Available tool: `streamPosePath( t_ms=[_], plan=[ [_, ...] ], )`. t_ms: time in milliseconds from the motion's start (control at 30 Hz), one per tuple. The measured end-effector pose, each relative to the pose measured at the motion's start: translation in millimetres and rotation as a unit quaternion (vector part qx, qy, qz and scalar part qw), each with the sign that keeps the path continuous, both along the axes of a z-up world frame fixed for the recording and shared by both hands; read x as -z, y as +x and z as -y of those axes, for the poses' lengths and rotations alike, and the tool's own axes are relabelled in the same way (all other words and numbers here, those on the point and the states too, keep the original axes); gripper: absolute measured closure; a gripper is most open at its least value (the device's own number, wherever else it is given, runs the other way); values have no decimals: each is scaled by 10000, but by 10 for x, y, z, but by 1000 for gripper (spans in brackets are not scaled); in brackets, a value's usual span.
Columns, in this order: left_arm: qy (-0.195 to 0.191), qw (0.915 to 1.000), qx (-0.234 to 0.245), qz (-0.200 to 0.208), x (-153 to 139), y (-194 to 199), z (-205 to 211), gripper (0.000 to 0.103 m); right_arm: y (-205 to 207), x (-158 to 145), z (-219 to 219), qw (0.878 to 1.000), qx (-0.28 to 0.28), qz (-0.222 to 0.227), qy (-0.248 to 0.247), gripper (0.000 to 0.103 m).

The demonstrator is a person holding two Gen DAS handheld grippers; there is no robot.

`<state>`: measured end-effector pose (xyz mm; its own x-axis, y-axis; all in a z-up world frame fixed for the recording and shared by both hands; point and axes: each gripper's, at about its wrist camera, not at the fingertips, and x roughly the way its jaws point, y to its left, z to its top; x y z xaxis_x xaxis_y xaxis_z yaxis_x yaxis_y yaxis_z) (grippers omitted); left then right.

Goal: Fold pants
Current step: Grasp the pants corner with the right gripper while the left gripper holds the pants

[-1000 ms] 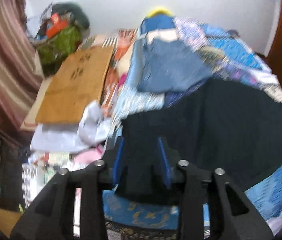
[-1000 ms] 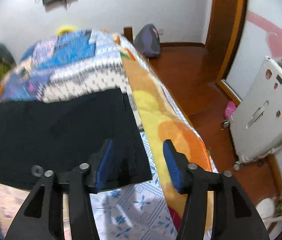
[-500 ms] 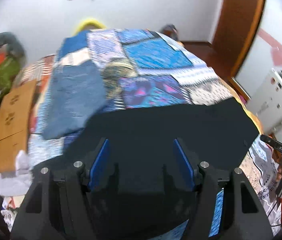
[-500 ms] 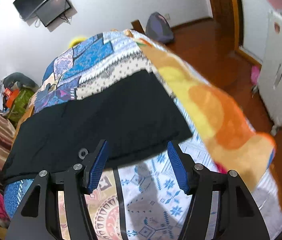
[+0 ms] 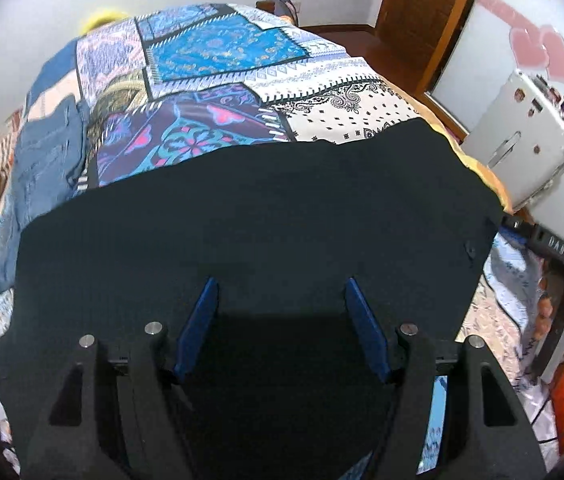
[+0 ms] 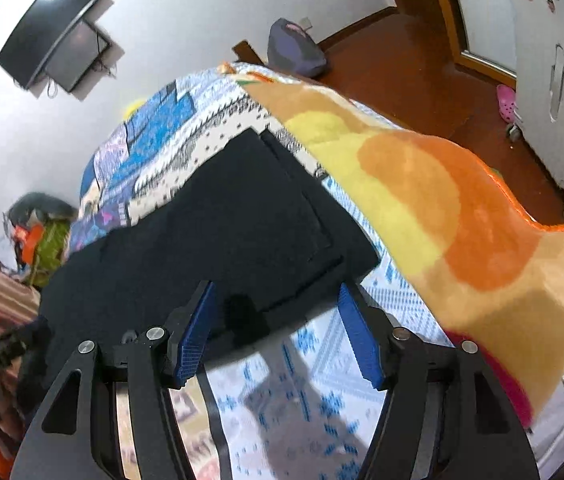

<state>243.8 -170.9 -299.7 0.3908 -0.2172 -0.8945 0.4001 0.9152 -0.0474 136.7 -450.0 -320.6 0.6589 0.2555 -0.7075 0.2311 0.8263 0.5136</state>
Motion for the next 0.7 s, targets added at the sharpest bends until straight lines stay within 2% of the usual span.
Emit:
streamPosePath(
  t_ms=[100, 167, 200, 233, 267, 367, 500, 700],
  plan=[
    [70, 9999, 58, 77, 17, -23, 67, 38, 61, -16, -23, 9998, 57, 138, -161, 50],
    [139, 9998, 72, 142, 27, -39, 88, 38, 123, -16, -14, 9995, 24, 150, -262, 70],
    [178, 9996, 85, 177, 32, -44, 99, 38, 145, -11, -11, 9996, 10, 155, -254, 75],
    [192, 9996, 94, 197, 36, -37, 109, 38, 176, 1, -6, 9997, -38, 142, -194, 89],
    [196, 9995, 98, 211, 37, -35, 113, 41, 191, 2, -4, 9997, -53, 140, -169, 94],
    [112, 9997, 76, 221, 2, -40, 83, 48, 171, -107, -36, 9990, -69, 322, -292, 95],
    [-71, 9995, 9, 300, -97, -73, 18, 48, 151, -374, -97, 9972, -222, 667, -262, 96],
    [-165, 9946, -119, 1019, -525, -246, -157, 48, 158, -891, -349, 9905, -527, 1253, -210, 96]
  ],
)
